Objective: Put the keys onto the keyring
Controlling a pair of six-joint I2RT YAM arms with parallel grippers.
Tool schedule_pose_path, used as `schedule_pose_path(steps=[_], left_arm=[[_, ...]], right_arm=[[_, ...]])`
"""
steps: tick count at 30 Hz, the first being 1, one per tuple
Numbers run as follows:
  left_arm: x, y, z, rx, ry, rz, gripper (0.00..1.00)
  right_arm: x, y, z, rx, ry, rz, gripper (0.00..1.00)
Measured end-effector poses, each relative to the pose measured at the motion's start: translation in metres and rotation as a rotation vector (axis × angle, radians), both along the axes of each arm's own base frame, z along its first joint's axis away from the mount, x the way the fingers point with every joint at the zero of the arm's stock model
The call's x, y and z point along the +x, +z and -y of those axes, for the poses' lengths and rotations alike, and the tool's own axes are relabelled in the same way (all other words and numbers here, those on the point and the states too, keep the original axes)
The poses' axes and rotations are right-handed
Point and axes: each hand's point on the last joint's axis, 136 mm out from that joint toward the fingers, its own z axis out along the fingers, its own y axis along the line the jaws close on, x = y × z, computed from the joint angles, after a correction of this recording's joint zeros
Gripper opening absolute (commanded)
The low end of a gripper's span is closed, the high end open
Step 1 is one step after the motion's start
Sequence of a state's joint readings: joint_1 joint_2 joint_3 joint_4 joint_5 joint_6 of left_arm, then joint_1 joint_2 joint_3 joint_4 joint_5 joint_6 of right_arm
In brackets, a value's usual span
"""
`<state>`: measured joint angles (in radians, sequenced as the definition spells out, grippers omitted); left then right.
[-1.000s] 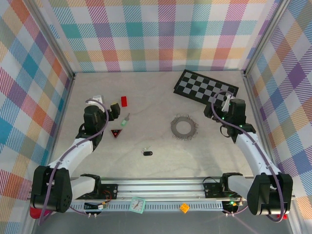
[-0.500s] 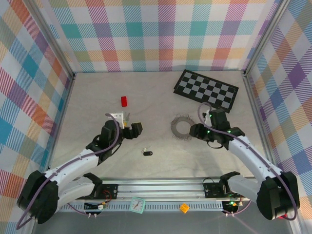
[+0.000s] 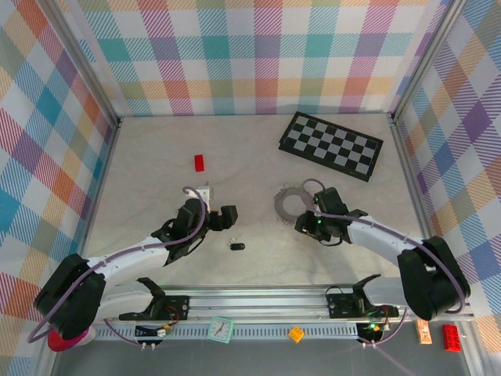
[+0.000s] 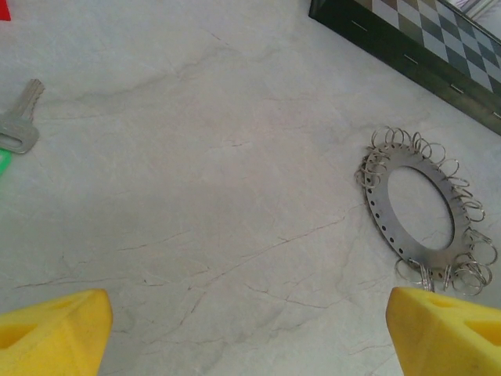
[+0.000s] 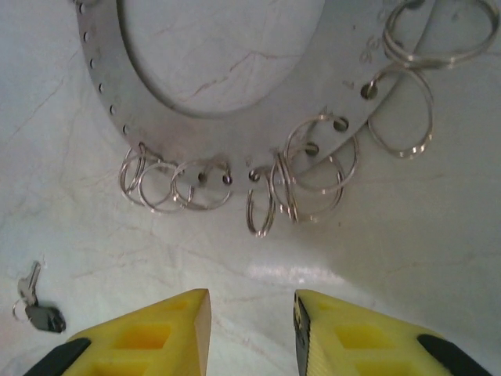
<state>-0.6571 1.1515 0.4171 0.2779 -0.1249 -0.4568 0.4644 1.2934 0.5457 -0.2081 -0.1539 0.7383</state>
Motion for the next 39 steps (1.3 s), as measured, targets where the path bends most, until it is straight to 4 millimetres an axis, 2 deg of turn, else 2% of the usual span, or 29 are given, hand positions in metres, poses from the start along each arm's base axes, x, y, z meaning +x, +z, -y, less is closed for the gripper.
schedule_pose_path(steps=[6, 18, 27, 33, 39], left_arm=[[0.002, 0.004, 0.003, -0.008, -0.002, 0.014, 0.90], [0.004, 0.010, 0.006, -0.012, -0.001, 0.029, 0.90], [0.005, 0.011, 0.005, -0.009, 0.005, 0.031, 0.90], [0.006, 0.021, 0.003, -0.022, 0.018, 0.059, 0.90], [0.007, 0.029, 0.000, -0.030, 0.033, 0.083, 0.89]], right_arm=[[0.011, -0.007, -0.001, -0.006, -0.024, 0.015, 0.27], [0.019, -0.013, 0.000, -0.019, -0.052, 0.028, 0.19], [0.020, -0.018, 0.002, -0.037, -0.059, 0.023, 0.02], [0.013, -0.016, 0.004, -0.053, -0.026, 0.020, 0.00], [-0.007, -0.003, 0.006, -0.072, 0.062, 0.021, 0.00]])
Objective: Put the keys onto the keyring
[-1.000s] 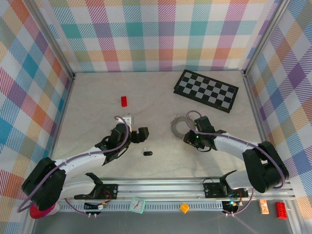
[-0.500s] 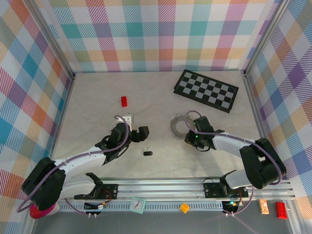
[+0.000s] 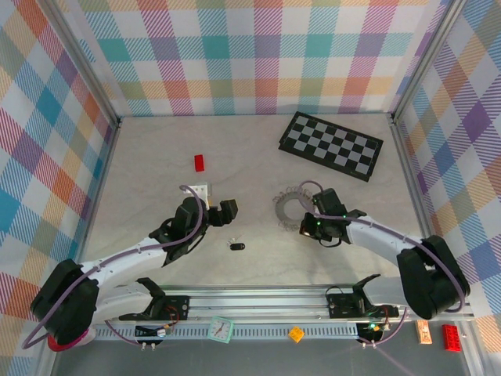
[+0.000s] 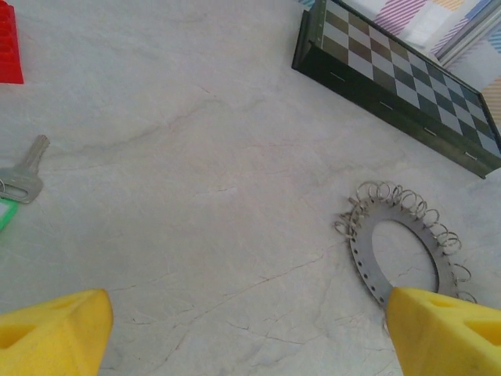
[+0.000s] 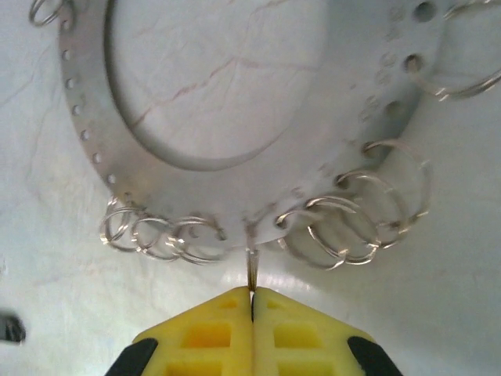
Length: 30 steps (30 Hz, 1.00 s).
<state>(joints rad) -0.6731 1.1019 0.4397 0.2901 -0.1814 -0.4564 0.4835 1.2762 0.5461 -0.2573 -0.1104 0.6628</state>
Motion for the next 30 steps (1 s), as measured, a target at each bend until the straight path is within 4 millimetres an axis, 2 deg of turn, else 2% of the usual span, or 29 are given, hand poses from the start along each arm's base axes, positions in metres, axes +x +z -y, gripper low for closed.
schedule_pose_path(steps=[7, 11, 12, 14, 15, 20, 24, 30], left_arm=[[0.000, 0.003, -0.001, -0.004, 0.003, 0.007, 0.89], [0.000, 0.002, -0.001, -0.003, 0.004, 0.007, 0.89], [0.000, 0.002, -0.001, -0.003, 0.004, 0.007, 0.89], [0.000, 0.002, -0.001, -0.002, 0.006, 0.008, 0.89], [0.000, 0.003, -0.001, -0.003, 0.007, 0.008, 0.89], [-0.002, 0.006, -0.002, -0.008, 0.009, 0.020, 0.89], [-0.002, 0.008, -0.003, -0.011, 0.012, 0.028, 0.89], [-0.002, 0.011, -0.004, -0.016, 0.015, 0.035, 0.89]], right_arm=[[-0.027, 0.002, 0.004, -0.031, 0.076, -0.050, 0.00], [-0.035, 0.000, 0.006, -0.052, 0.095, -0.079, 0.00], [-0.035, -0.001, 0.007, -0.057, 0.099, -0.083, 0.03], [-0.036, 0.000, 0.008, -0.066, 0.103, -0.086, 0.22], [-0.036, 0.000, 0.009, -0.072, 0.107, -0.085, 0.25], [-0.024, 0.013, 0.009, -0.107, 0.113, -0.054, 0.29], [-0.003, 0.027, 0.001, -0.141, 0.127, -0.014, 0.29], [0.010, 0.024, -0.008, -0.237, 0.148, -0.021, 0.29]])
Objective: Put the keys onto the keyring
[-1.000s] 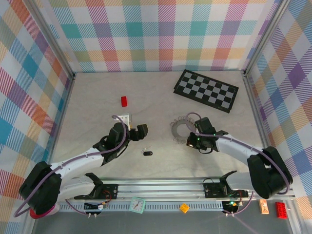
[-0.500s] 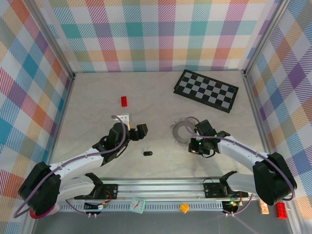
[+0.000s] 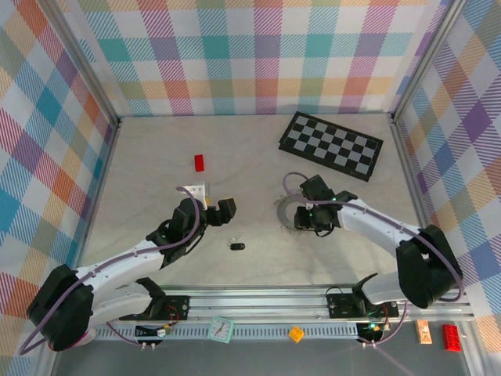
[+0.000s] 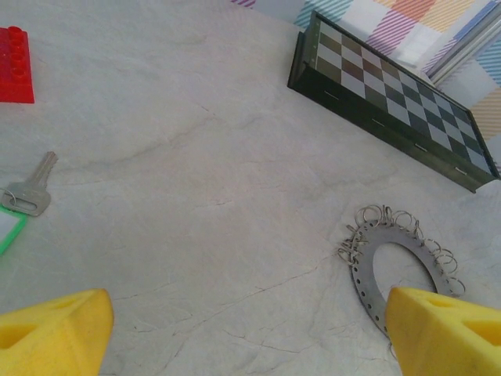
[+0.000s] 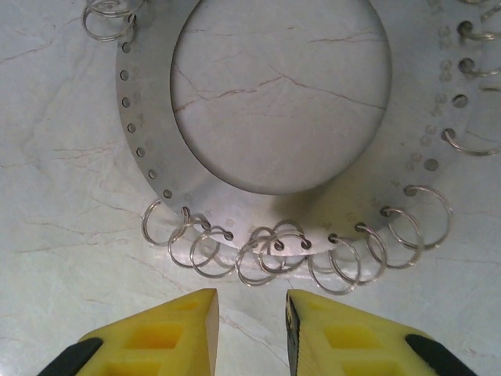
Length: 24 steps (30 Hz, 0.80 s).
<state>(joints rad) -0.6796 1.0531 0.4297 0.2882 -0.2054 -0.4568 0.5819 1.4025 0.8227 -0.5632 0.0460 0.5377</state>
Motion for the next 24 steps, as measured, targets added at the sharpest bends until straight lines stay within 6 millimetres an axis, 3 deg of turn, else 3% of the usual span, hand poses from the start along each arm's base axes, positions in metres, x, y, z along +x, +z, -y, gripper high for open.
schedule_pose_path(steps=[9, 17, 24], left_arm=[[0.000, 0.000, -0.003, 0.007, 0.014, 0.002, 0.89], [-0.001, -0.002, -0.005, 0.016, 0.017, -0.007, 0.89], [-0.001, -0.003, -0.006, 0.018, 0.020, -0.007, 0.89]], right_arm=[[0.002, -0.017, -0.003, -0.125, 0.021, -0.037, 0.28], [0.003, -0.011, -0.020, -0.171, 0.077, -0.018, 0.26], [0.000, -0.018, -0.020, -0.269, 0.110, -0.030, 0.24]])
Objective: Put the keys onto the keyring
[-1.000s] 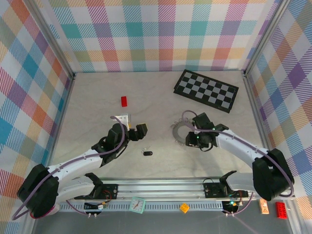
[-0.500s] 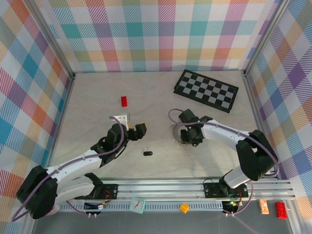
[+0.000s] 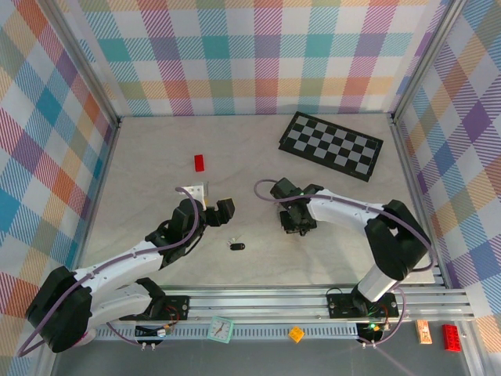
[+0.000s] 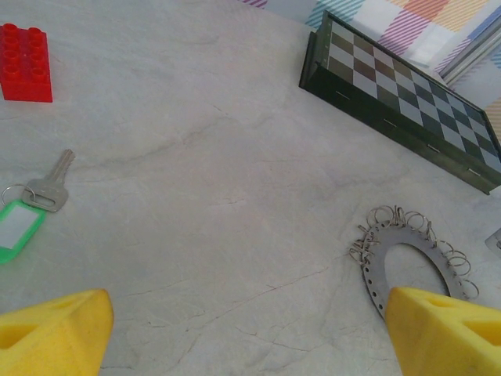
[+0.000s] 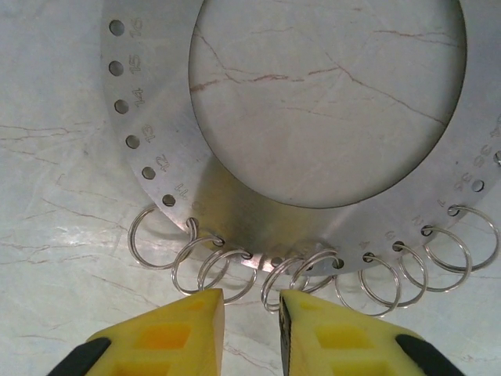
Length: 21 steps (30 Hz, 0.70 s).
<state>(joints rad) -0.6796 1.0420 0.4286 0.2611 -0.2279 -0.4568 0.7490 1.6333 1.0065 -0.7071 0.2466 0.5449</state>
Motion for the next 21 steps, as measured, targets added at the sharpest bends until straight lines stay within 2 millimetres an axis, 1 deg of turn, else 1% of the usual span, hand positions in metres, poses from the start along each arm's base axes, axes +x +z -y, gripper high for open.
schedule_pose_path(steps=[5, 13, 21], left_arm=[[0.000, 0.000, 0.000, 0.000, 0.001, 0.001, 0.89], [0.000, 0.005, -0.001, -0.008, 0.002, 0.012, 0.89], [0.000, 0.005, -0.001, -0.008, 0.002, 0.012, 0.89]], right_arm=[[-0.001, -0.004, 0.001, -0.036, 0.008, -0.010, 0.23], [-0.005, -0.013, 0.007, -0.084, 0.008, -0.040, 0.23], [-0.003, -0.015, 0.007, -0.107, 0.013, -0.040, 0.21]])
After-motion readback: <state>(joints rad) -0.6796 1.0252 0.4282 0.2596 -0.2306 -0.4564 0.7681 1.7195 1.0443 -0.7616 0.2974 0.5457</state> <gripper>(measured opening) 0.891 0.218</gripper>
